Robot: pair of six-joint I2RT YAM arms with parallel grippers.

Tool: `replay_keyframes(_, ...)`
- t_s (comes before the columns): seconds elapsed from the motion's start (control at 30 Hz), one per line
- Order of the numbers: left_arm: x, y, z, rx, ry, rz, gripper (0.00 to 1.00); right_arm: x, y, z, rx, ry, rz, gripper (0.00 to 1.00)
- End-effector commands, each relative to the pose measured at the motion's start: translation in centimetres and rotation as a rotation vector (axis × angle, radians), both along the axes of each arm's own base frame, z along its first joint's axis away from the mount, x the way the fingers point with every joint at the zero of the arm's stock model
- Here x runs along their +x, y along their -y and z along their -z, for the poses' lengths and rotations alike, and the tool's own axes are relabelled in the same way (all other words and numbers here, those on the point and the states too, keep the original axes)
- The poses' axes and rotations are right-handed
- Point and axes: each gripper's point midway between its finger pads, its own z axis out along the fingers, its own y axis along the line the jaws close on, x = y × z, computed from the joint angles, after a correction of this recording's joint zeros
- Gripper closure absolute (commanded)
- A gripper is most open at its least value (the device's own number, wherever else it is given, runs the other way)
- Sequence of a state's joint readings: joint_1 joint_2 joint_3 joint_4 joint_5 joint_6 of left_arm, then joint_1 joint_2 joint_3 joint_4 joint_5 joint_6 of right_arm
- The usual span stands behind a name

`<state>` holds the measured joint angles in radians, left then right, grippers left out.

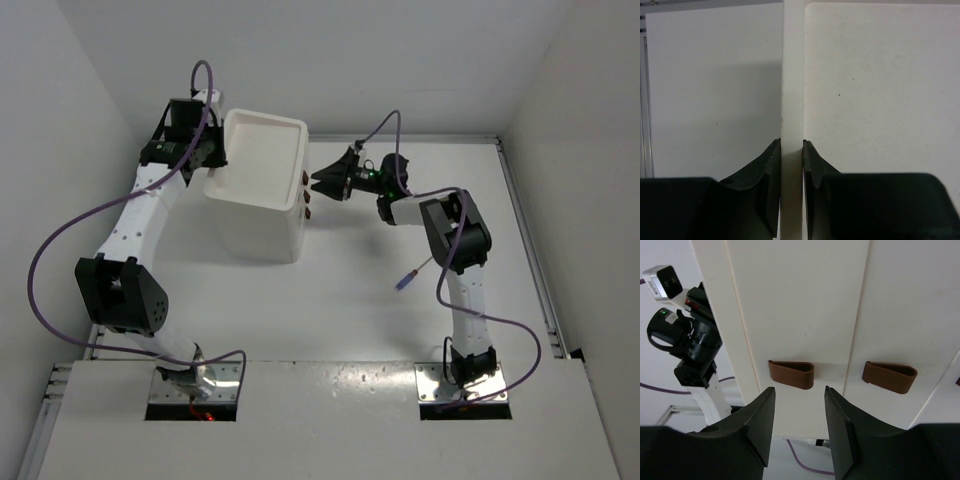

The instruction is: Sort the tools into containers

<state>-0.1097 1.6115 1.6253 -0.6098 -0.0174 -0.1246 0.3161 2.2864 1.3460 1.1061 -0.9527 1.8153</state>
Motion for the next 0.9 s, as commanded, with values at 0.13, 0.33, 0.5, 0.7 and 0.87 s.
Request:
replay_keyframes(0.13, -3.3, 1.8, 5.1, -0.085, -0.211, 0.045, 1.00, 0.3, -1.1, -3.1, 0.066, 0.120, -0.002, 0.55)
replay_keyframes(0.33, -3.4, 1.8, 5.5, -0.084, -0.220, 0.044, 1.00, 0.0, -2.1, -3.3, 0.071, 0.131, -0.022, 0.56)
replay_keyframes(0.5, -3.5, 1.8, 6.1, -0.083, -0.229, 0.044, 1.00, 0.2, -2.1, -3.9, 0.081, 0.151, -0.013, 0.66)
replay_keyframes(0.7, -3.6, 1.4, 5.7, -0.077, -0.219, 0.022, 1.00, -0.4, -1.3, -4.8, 0.089, 0.169, 0.006, 1.00)
replay_keyframes(0.87, -3.3, 0.7, 4.6, -0.066, -0.176, -0.025, 1.00, -0.2, 0.6, -4.9, 0.068, 0.188, 0.036, 1.00)
